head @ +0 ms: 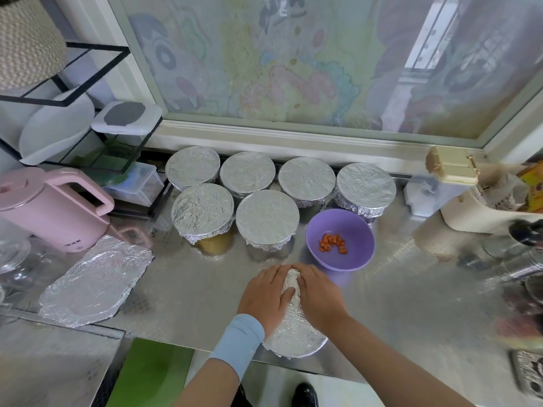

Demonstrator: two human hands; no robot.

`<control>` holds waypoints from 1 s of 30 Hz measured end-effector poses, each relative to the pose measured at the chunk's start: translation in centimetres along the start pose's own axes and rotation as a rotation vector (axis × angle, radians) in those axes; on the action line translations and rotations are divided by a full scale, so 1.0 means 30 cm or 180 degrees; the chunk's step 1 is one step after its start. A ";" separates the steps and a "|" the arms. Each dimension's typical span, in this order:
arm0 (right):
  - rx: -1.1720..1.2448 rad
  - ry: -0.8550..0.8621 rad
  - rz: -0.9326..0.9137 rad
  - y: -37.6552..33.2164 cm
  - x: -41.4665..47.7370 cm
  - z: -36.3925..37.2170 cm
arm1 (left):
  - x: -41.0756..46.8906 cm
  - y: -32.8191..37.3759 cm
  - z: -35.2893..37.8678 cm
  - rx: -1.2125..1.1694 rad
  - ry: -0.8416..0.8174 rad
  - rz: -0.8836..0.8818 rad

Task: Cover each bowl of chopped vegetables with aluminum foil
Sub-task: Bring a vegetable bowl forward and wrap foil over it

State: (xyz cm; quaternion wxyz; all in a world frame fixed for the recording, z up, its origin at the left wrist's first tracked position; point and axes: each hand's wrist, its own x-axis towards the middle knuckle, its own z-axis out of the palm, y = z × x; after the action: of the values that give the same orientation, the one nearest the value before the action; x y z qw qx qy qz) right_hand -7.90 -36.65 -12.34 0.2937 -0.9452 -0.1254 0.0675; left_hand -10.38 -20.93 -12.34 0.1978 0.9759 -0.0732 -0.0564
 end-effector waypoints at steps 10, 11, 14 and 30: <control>-0.0143 -0.0303 -0.0014 0.014 -0.004 -0.022 | -0.003 0.019 -0.021 -0.0595 -0.0027 -0.0473; -0.0158 -0.0298 -0.0003 0.014 -0.010 -0.021 | -0.003 0.018 -0.019 -0.0650 0.0012 -0.0519; -0.0219 -0.0260 0.0015 0.011 -0.013 -0.011 | 0.004 0.019 -0.013 -0.0709 0.0106 -0.0604; -0.0399 -0.0040 -0.0482 0.030 -0.094 -0.009 | -0.077 0.002 0.000 -0.0034 -0.0055 0.0200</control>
State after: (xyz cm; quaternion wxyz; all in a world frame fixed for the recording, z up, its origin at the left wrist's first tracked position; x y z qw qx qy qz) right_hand -10.37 -38.29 -12.50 0.2375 -0.9491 -0.2022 0.0430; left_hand -12.66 -20.59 -12.13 0.2041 0.9715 -0.1052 -0.0589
